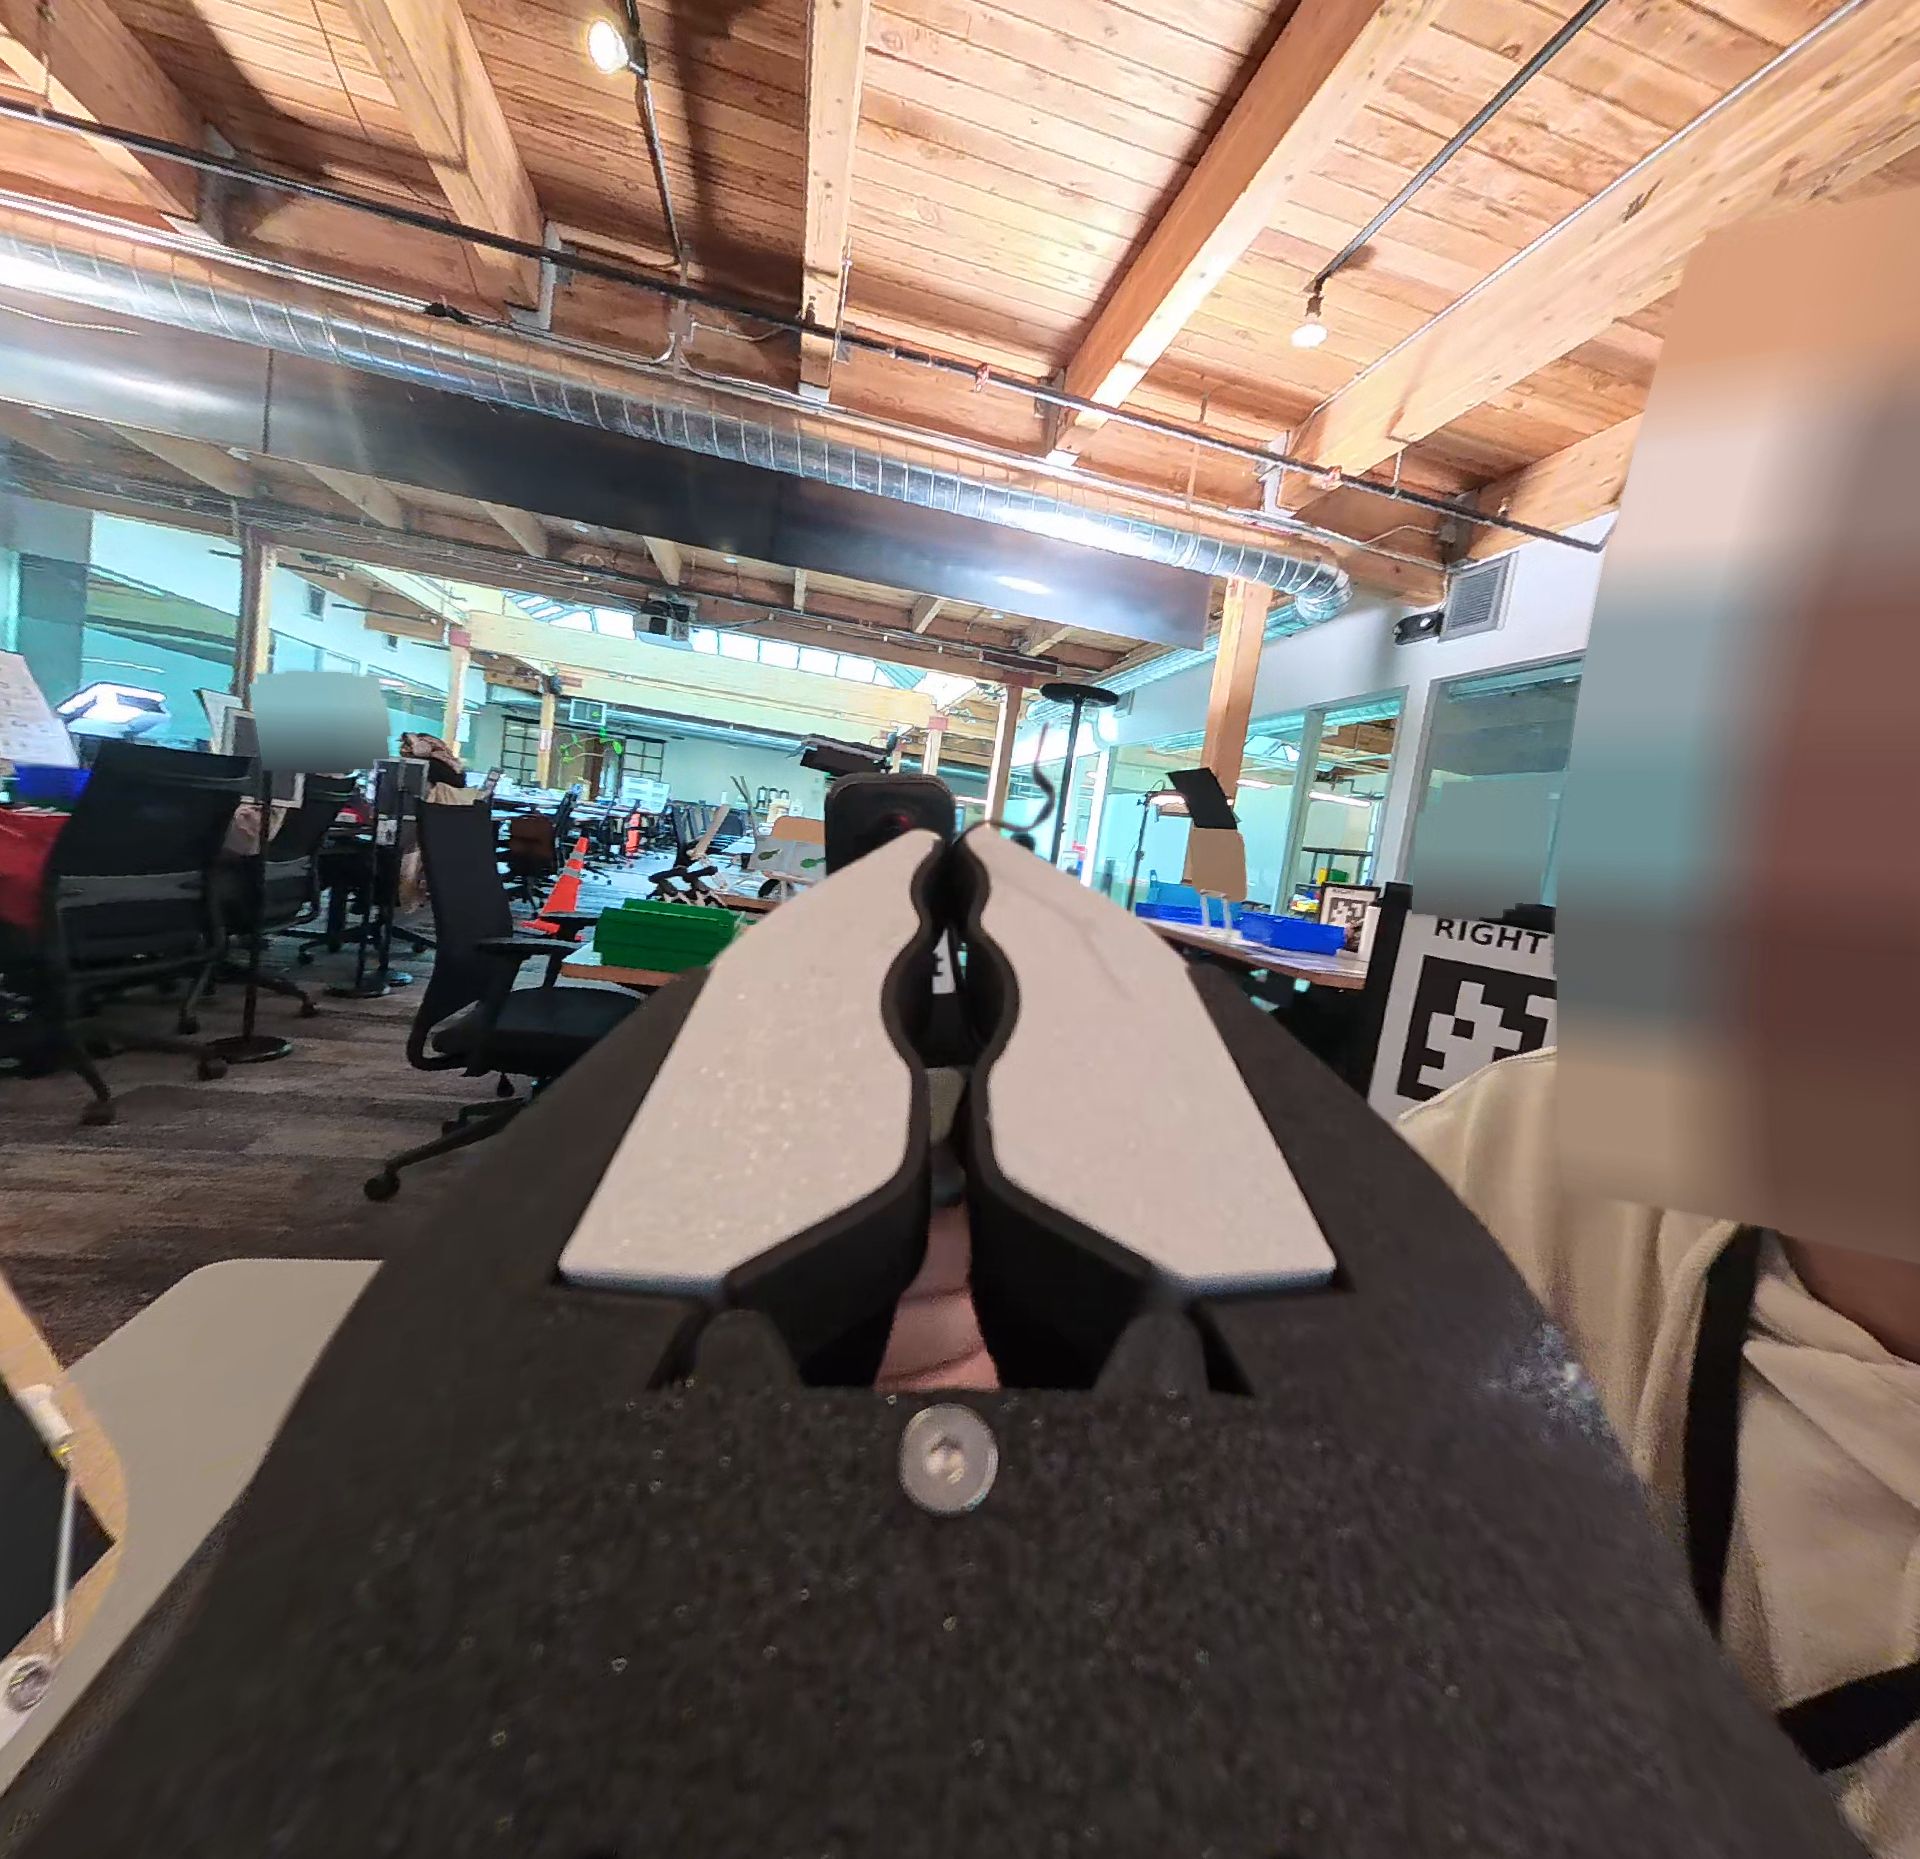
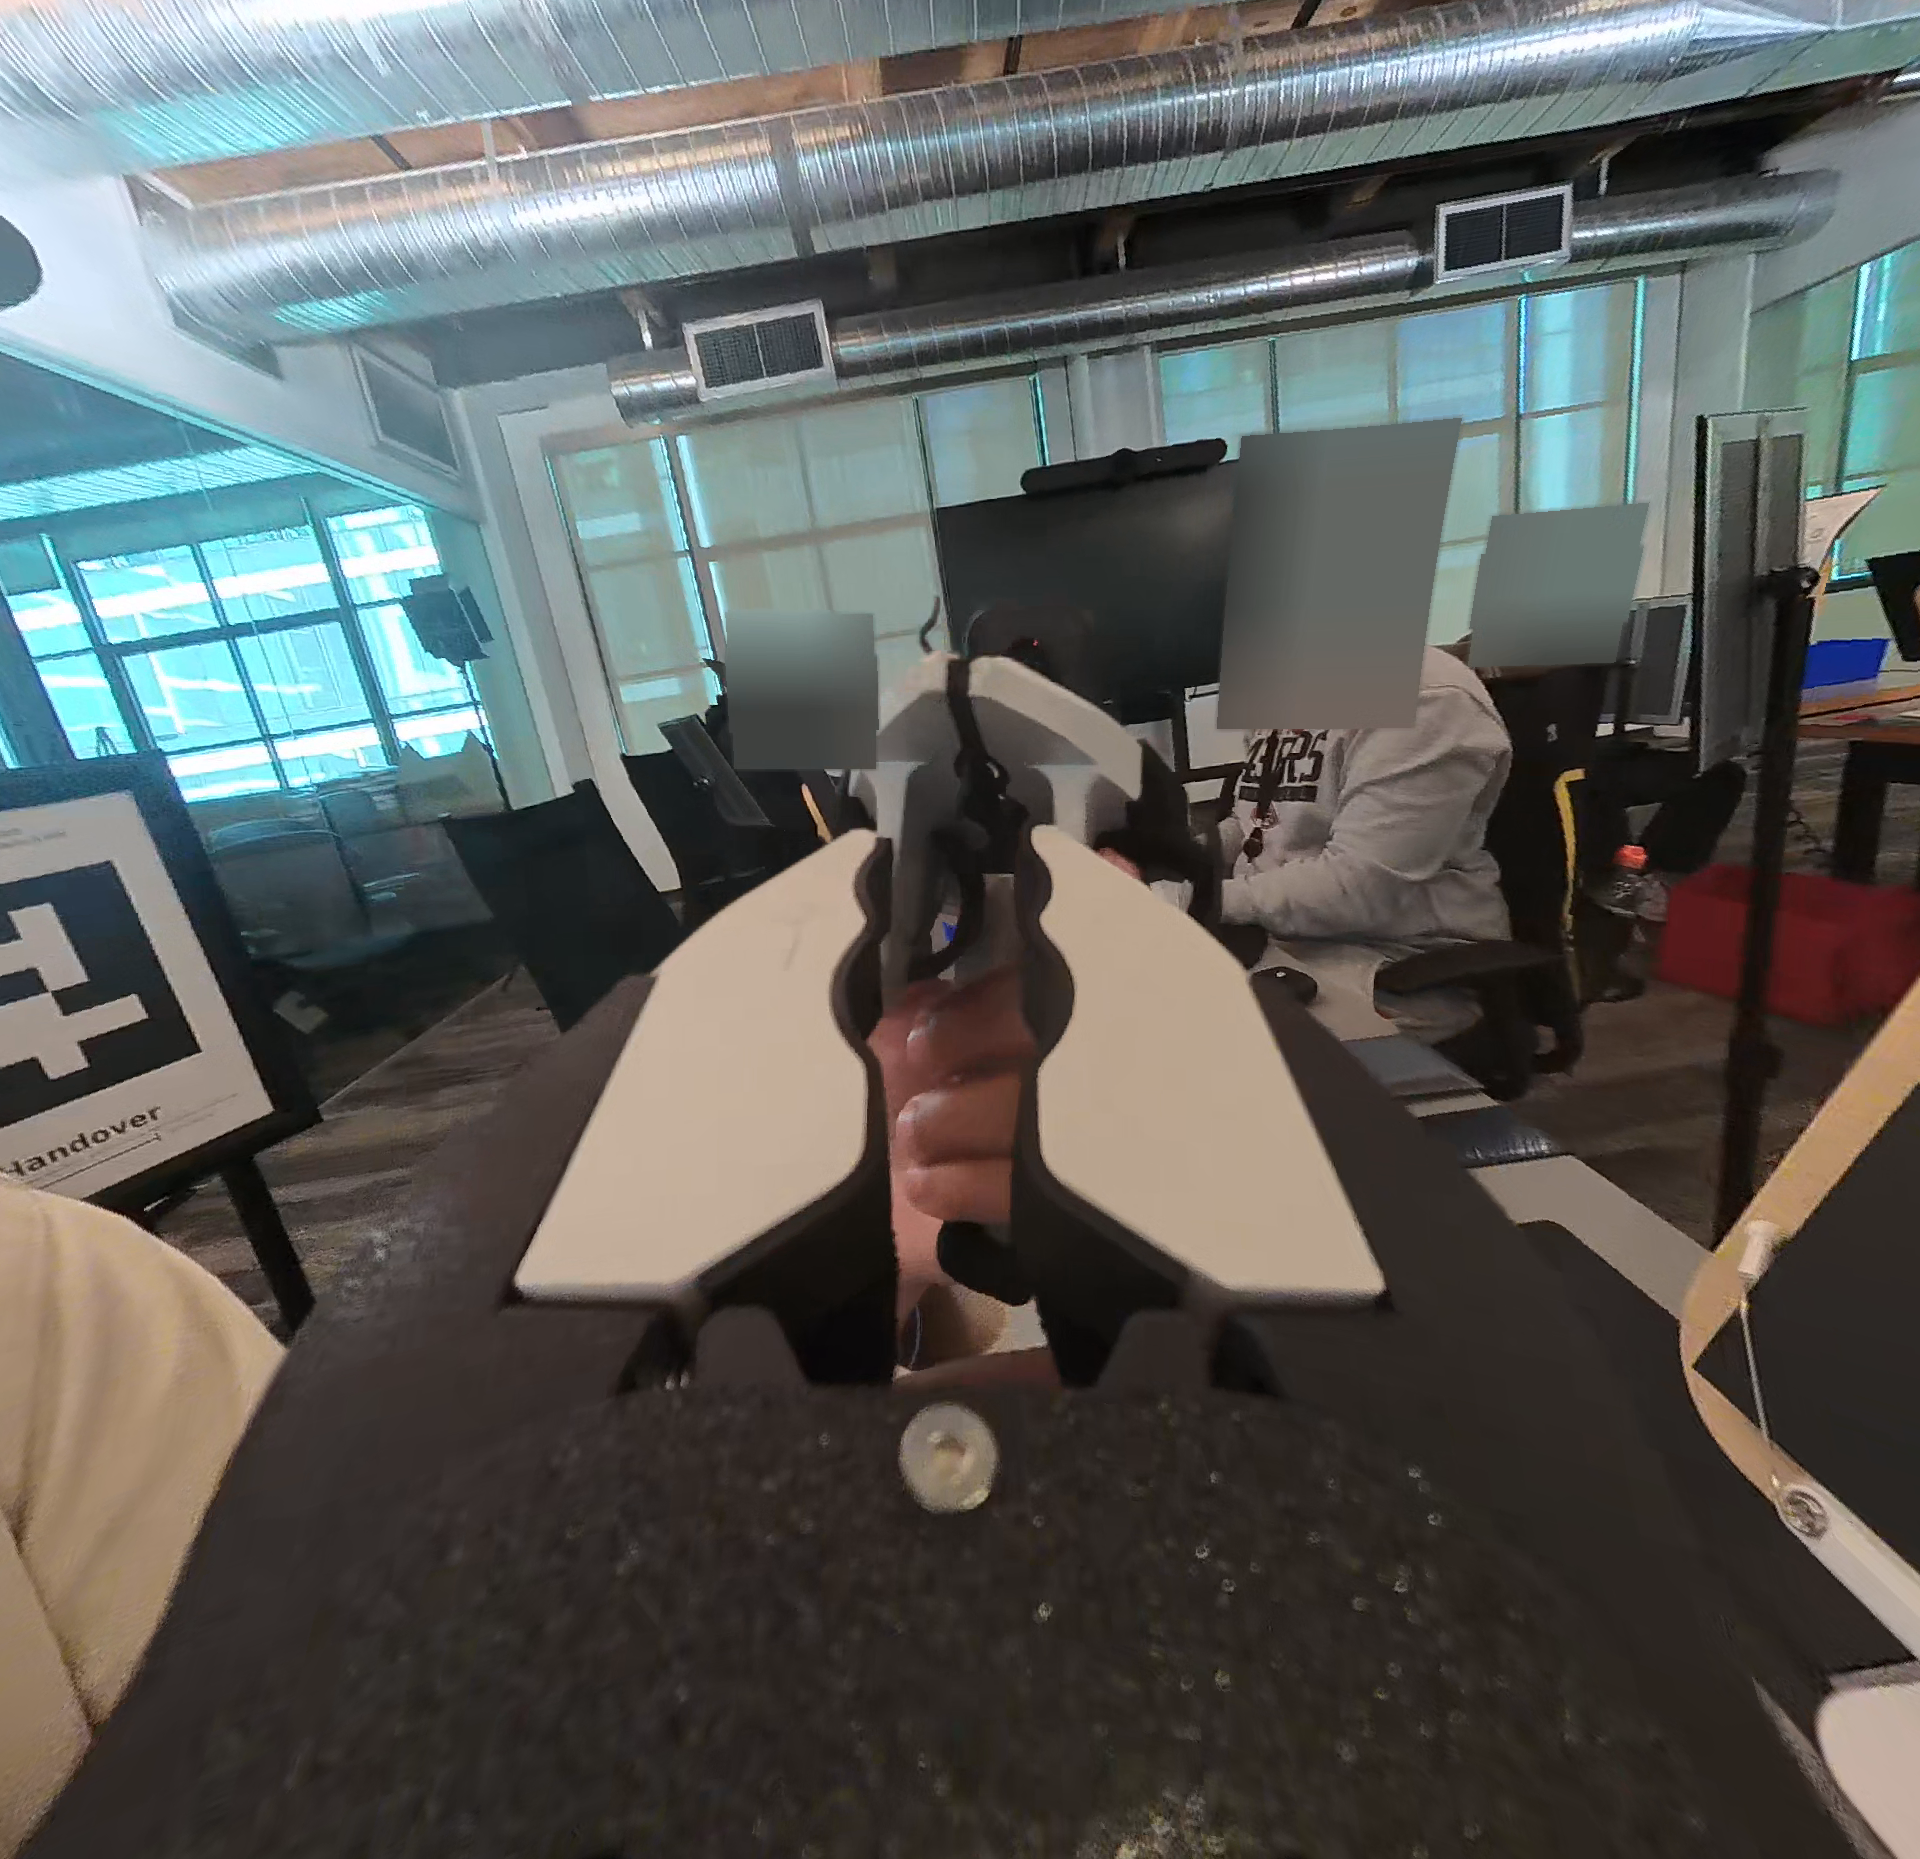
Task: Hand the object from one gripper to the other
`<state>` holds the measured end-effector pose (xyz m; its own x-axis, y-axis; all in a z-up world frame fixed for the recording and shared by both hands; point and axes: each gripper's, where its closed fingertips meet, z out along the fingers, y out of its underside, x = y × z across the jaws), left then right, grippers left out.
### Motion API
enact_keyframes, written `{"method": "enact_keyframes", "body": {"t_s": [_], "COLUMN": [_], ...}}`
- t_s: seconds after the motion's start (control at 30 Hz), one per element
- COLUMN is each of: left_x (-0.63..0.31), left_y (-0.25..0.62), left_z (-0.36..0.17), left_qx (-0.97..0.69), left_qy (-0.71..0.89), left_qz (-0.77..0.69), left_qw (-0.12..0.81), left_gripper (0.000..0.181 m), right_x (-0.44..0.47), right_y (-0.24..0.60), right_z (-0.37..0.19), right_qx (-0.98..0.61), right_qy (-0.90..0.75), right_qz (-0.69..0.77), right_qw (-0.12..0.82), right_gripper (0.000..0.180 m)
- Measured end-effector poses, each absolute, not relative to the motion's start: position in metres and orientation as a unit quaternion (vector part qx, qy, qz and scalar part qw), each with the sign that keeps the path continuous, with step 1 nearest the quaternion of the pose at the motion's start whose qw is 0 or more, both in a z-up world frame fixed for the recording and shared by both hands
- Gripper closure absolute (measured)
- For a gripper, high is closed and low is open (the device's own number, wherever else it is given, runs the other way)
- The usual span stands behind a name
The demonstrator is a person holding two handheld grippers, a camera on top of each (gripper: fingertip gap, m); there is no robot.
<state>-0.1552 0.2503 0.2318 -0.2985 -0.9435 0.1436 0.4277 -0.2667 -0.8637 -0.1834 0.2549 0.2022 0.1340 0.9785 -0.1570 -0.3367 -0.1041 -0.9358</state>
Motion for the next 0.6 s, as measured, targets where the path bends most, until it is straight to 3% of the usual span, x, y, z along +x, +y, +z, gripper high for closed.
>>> {"method": "enact_keyframes", "body": {"t_s": [0.13, 0.33, 0.47, 0.6], "left_x": [-0.150, -0.145, -0.148, -0.161], "left_y": [0.249, 0.252, 0.273, 0.279], "left_z": [0.229, 0.222, 0.206, 0.184], "left_qx": [-0.358, -0.392, -0.478, -0.536], "left_qy": [0.381, 0.397, 0.404, 0.442], "left_qz": [-0.695, -0.654, -0.553, -0.453], "left_qw": [0.494, 0.511, 0.550, 0.559], "left_gripper": [0.181, 0.180, 0.150, 0.149], "right_x": [-0.181, -0.177, -0.156, -0.114], "right_y": [0.257, 0.258, 0.277, 0.298], "right_z": [0.204, 0.198, 0.191, 0.187], "right_qx": [-0.481, -0.495, -0.541, -0.581], "right_qy": [-0.326, -0.361, -0.362, -0.361], "right_qz": [0.563, 0.530, 0.431, 0.262], "right_qw": [0.589, 0.586, 0.624, 0.680], "right_gripper": [0.179, 0.179, 0.179, 0.179]}}
